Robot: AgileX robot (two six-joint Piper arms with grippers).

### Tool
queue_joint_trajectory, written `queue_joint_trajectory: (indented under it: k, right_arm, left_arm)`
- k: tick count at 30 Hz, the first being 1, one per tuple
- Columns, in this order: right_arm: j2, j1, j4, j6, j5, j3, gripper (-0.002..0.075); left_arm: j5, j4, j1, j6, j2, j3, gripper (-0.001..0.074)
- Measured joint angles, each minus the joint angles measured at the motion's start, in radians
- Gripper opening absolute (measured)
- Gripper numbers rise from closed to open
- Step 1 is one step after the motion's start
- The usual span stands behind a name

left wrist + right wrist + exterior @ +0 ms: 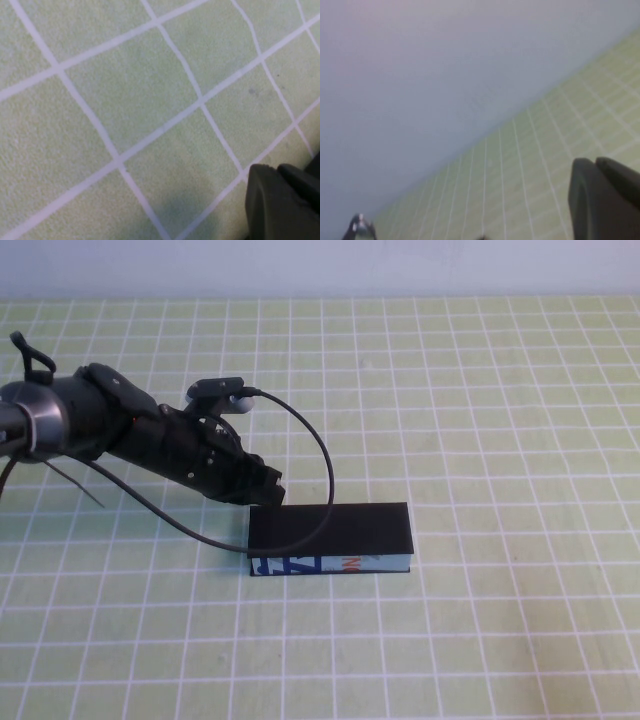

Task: Take glasses out of glasses case

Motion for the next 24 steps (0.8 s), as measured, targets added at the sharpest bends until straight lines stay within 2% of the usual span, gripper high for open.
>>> queue_joint_trajectory:
  k: [6, 11, 18, 21, 24]
  right_arm:
    - [0.196, 0.000, 0.004, -0.047, 0.341, -0.182, -0.0018]
    - [0.503, 0.000, -0.003, -0.225, 0.588, -0.413, -0.0018]
    - [0.930, 0.002, 0.031, -0.481, 0.778, -0.701, -0.0018]
    - [1.088, 0.054, 0.035, -0.535, 0.801, -0.818, -0.0018]
    - [1.227, 0.169, 0.000, -0.543, 0.798, -0.920, -0.0018]
  left_arm:
    - [0.003, 0.021, 0.000, -0.013, 0.000, 0.000, -0.0004]
    - [0.007, 0.021, 0.000, -0.013, 0.000, 0.000, -0.0004]
    - [0.007, 0.021, 0.000, -0.013, 0.000, 0.000, -0.0004]
    - [0.007, 0.021, 0.000, -0.015, 0.000, 0.000, -0.0004]
    - [0.007, 0.021, 0.000, -0.017, 0.000, 0.000, -0.0004]
